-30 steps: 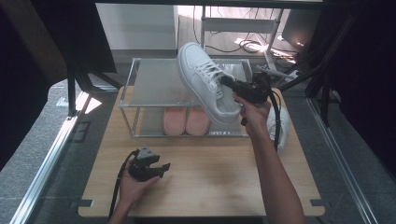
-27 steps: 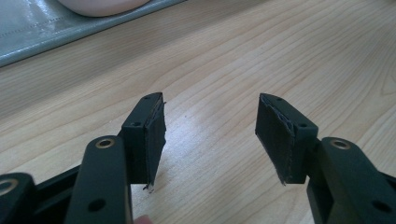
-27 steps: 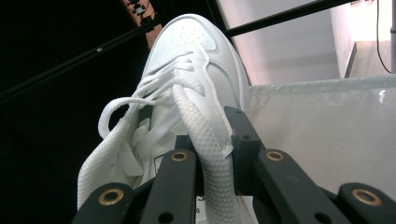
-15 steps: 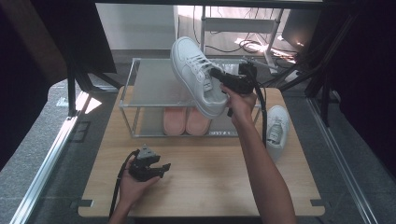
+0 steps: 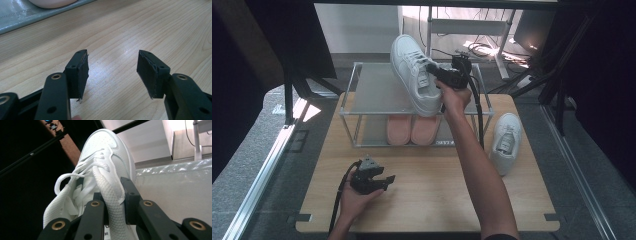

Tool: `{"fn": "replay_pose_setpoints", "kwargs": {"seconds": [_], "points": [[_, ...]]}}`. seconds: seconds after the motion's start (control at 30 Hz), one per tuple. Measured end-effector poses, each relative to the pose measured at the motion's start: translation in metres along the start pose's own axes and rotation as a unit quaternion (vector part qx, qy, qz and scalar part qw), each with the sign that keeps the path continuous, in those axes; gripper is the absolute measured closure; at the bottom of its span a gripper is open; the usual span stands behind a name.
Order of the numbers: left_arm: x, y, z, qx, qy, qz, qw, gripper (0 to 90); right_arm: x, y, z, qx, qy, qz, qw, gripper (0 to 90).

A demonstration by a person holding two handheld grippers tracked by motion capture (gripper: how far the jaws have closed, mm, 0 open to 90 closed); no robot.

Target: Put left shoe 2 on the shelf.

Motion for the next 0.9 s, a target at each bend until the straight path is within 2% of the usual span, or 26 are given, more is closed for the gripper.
{"fn": "replay_pose_setpoints", "kwargs": {"seconds": [0.13,0.37,0.6,0.67,0.77,0.8,0.87,0.9], "points": [[0.000,0.000,-0.002,0.000,-0.002,0.001,1.0000,43.6,0.001,0.000,-0.012,0.004,-0.009,-0.020,0.9997,81.2],[0.001,0.000,-0.001,-0.002,-0.004,-0.001,1.0000,43.6,-0.004,-0.003,-0.032,0.011,-0.040,-0.030,0.9987,80.4],[0.000,-0.001,-0.001,-0.001,-0.005,-0.001,1.0000,43.6,0.006,-0.007,-0.049,0.014,-0.056,-0.058,0.9967,80.0],[-0.001,-0.001,-0.001,-0.001,-0.004,-0.001,1.0000,43.6,0.009,-0.008,-0.053,0.014,-0.063,-0.059,0.9961,79.2],[-0.001,-0.001,-0.001,0.000,-0.004,0.000,1.0000,43.6,0.013,-0.009,-0.061,0.004,-0.063,-0.069,0.9956,73.6],[-0.002,-0.001,-0.001,-0.001,-0.003,0.001,1.0000,43.6,0.016,-0.010,-0.063,0.002,-0.059,-0.075,0.9954,67.9],[-0.002,-0.001,-0.001,0.000,-0.003,0.001,1.0000,43.6,0.019,-0.010,-0.064,0.011,-0.050,-0.077,0.9957,60.1],[-0.001,-0.001,-0.001,0.000,-0.003,0.000,1.0000,43.6,0.019,-0.008,-0.064,0.017,-0.036,-0.075,0.9964,56.8]]}}
Point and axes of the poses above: each handheld gripper's, and its own axes: z roughly backward along the jaws, y roughly out of its top, x roughly to its right, the point moved 3 cm from there along -z, roughly forward along the jaws, and after that the axes turned 9 degrees about y, right-handed, at the moved point
